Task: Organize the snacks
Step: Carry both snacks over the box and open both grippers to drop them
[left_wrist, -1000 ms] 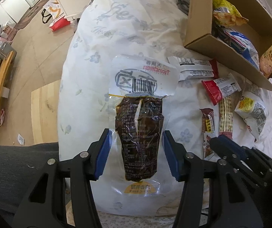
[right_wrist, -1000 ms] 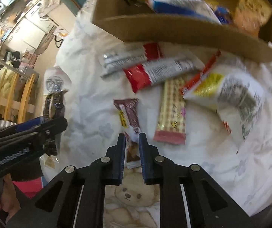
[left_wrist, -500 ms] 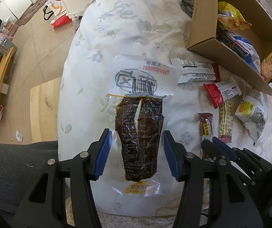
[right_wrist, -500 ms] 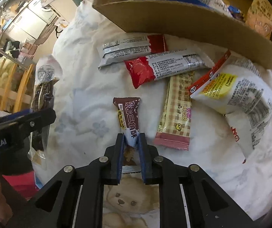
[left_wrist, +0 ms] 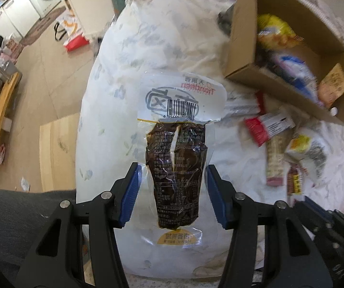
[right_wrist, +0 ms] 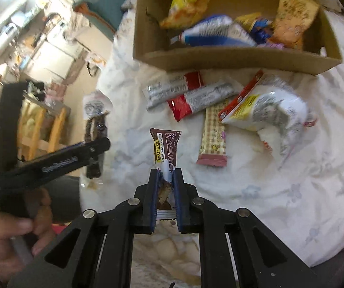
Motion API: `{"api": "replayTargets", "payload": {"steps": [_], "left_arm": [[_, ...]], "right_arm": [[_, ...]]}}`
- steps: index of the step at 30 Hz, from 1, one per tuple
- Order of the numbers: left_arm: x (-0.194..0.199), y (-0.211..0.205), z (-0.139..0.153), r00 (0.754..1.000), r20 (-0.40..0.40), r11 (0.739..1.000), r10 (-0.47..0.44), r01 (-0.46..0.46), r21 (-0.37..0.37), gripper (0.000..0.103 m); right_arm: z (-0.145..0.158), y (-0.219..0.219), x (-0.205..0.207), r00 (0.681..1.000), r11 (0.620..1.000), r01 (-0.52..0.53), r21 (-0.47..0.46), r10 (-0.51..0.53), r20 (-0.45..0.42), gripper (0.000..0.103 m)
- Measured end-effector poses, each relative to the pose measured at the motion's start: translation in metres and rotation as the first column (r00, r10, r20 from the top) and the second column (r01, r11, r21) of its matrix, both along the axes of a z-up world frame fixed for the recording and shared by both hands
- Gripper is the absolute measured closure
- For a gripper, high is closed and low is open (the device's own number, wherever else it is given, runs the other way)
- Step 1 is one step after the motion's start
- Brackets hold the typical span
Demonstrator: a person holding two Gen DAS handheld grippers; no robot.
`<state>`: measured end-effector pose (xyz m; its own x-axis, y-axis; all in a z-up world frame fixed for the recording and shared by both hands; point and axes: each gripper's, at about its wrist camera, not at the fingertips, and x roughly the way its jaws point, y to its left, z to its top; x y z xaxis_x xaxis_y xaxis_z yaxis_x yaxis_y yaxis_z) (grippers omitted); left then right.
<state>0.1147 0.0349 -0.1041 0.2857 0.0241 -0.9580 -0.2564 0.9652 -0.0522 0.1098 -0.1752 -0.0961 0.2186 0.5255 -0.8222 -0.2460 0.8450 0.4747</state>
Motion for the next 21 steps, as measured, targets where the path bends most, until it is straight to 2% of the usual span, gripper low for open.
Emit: {"api": "replayTargets", "payload": {"steps": [7,12,16,21], "left_arm": [[0.012,-0.02,0.063,0.983,0.156,0.995,-0.096,0.097,0.0,0.053],[0.039,-0.035,0.101,0.961,0.228,0.987,-0.156,0.16,-0.001,0.053],[0.062,-0.046,0.116,0.946,0.259,0.98,-0.196,0.197,0.022,0.053],[0.093,-0.062,0.117,0.938,0.26,0.973,-0.23,0.229,0.034,0.053]], "right_arm": [[0.06,-0.05,0.012,0.983,0.988,0.126,0.094,-0.137,0.124,0.091],[0.083,-0.087,0.033,0.96,0.972,0.205,0.115,-0.222,0.173,0.091],[0.088,-0.111,0.057,0.947,0.958,0.26,0.117,-0.277,0.163,0.091],[0.091,-0.119,0.089,0.938,0.952,0.289,0.105,-0.303,0.168,0.091]]}}
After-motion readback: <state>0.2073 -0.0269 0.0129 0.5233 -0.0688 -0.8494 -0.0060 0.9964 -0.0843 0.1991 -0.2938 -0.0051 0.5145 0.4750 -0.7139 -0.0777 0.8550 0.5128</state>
